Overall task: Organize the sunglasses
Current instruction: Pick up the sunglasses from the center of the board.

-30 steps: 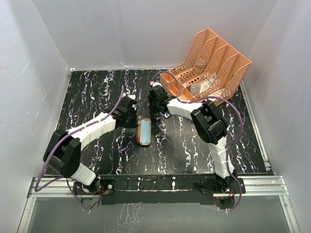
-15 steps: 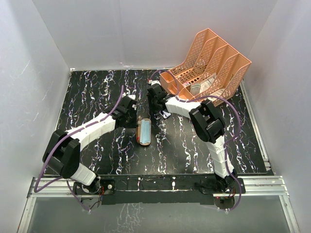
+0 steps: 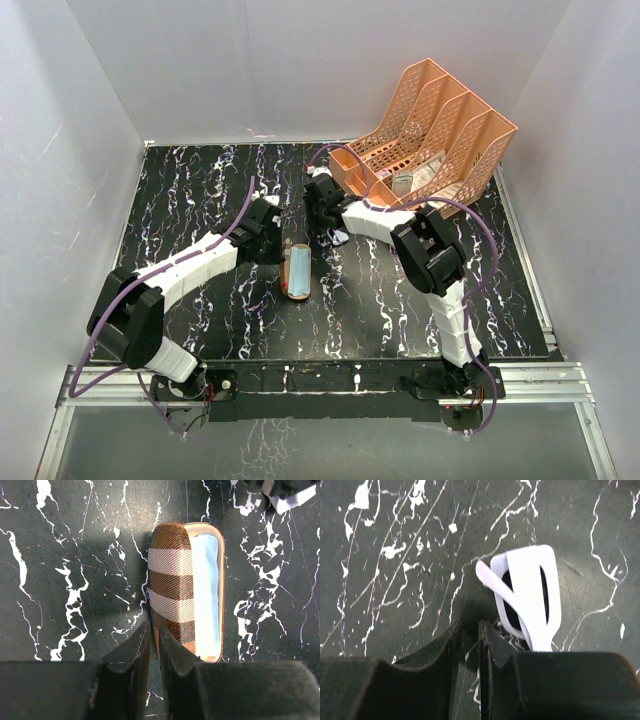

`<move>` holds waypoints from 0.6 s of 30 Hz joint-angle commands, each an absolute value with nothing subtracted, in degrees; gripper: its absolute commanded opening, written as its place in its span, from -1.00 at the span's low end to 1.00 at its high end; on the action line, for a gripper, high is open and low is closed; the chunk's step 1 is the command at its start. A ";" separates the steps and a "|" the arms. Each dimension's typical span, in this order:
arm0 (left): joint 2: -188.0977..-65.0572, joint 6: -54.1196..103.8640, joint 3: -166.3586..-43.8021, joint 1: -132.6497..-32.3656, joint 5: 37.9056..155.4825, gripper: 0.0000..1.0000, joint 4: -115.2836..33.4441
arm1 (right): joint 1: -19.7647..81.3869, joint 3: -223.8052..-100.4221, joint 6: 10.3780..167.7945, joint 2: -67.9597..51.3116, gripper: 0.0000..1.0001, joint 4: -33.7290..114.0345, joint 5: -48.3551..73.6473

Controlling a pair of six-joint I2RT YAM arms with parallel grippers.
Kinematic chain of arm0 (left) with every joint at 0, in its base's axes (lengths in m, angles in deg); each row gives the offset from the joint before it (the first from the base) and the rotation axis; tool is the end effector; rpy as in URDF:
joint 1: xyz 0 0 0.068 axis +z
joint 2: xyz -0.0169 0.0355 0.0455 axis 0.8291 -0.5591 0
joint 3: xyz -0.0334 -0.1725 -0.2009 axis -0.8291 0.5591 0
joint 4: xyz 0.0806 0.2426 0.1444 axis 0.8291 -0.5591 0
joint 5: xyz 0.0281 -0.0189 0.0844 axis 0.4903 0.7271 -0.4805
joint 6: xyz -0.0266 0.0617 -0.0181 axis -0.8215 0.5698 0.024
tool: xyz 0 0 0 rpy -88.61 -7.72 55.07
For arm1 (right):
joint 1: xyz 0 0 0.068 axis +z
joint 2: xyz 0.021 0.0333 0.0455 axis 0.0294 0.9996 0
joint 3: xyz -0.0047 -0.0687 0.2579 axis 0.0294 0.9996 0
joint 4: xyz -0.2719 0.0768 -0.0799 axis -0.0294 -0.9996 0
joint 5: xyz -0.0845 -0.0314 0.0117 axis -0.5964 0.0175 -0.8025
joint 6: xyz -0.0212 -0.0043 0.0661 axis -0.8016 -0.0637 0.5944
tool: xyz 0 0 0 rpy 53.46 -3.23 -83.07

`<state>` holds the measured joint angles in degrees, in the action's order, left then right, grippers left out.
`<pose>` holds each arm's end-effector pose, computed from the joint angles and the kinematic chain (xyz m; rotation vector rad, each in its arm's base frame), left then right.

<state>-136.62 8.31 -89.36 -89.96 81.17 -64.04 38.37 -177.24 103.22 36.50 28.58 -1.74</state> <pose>0.2996 -0.1930 0.1880 0.0681 2.4611 -0.3280 0.4228 0.3067 0.1151 -0.2755 2.3994 0.3301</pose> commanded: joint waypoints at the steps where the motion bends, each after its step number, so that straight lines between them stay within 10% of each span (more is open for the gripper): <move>1: -134.23 8.09 -89.73 -90.31 81.32 -0.76 -64.99 | 38.21 -174.59 102.16 28.01 -0.60 31.71 0.02; 18: -133.21 7.78 -89.02 -90.73 81.23 -0.75 -64.69 | 29.97 -166.78 98.37 17.95 -0.32 31.02 13.22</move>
